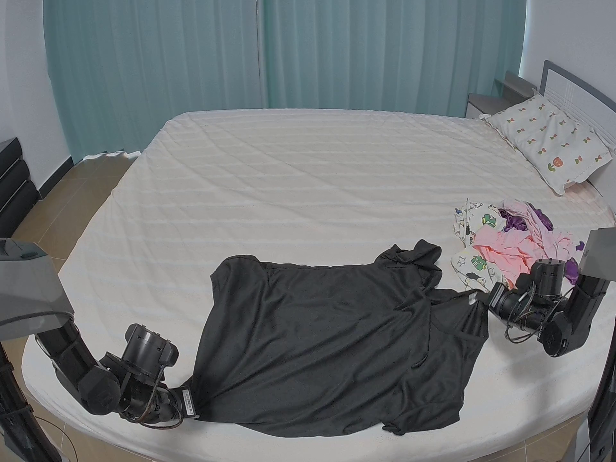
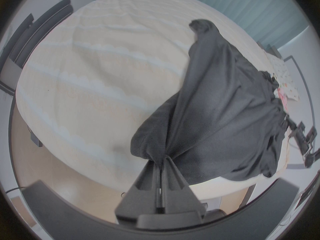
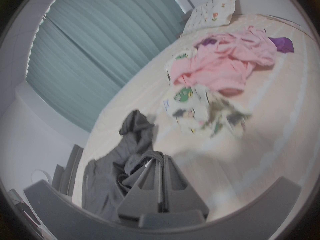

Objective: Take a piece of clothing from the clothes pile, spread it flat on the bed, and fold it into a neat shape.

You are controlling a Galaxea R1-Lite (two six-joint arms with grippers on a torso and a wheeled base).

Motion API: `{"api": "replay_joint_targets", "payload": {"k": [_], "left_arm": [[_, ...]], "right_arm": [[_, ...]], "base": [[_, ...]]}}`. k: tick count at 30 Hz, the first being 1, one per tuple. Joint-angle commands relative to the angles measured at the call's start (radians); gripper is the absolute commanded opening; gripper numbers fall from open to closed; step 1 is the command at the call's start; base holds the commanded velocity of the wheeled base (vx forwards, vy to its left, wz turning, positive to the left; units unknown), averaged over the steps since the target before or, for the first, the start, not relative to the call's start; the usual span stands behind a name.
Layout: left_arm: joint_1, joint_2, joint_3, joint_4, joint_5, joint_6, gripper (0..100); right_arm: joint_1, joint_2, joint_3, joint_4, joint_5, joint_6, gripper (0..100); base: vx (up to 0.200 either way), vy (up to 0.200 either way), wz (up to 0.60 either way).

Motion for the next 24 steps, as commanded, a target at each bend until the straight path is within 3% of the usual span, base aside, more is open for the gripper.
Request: {"api": "replay_joint_targets", "payload": {"k": [1,4,9,10,13,14,19,24], "left_arm": [[-0.08,-0.021,0.006,0.065,-0.021,-0.001,0],[-0.09,-0.053,0.0,0.116,-0.044,0.0,0],[-0.09,-0.064,-0.005,0.133,-0.048,0.0,0],[-0.091,-0.064,-0.005,0.133,-0.051,0.0,0],[-0.093,-0.063,-0.005,0.131,-0.071,0.0,0],[-0.091,-0.063,-0.008,0.128,-0.077,-0.001,100],[-0.079,-0.092,-0.028,0.122,-0.081,-0.01,100],[-0.021,-0.167,-0.066,0.122,-0.079,-0.035,100]], "right_arm": [[-0.024,0.109,-0.084,-0.14,-0.009,0.064,0],[-0.028,0.168,-0.107,-0.256,-0.051,0.089,0],[-0.021,0.186,-0.098,-0.264,-0.051,0.088,0],[-0.021,0.188,-0.098,-0.266,-0.049,0.088,100],[-0.021,0.183,-0.087,-0.267,-0.045,0.091,100],[-0.019,0.178,-0.072,-0.266,-0.039,0.089,100],[-0.021,0.089,-0.017,-0.243,-0.008,0.074,100],[-0.07,-0.075,-0.024,-0.002,0.011,0.029,100]], "base": [[0.0,0.0,0.0],[0.0,0.0,0.0],[0.0,0.0,0.0],[0.0,0.0,0.0],[0.0,0.0,0.0],[0.0,0.0,0.0],[0.0,0.0,0.0],[0.0,0.0,0.0]]}}
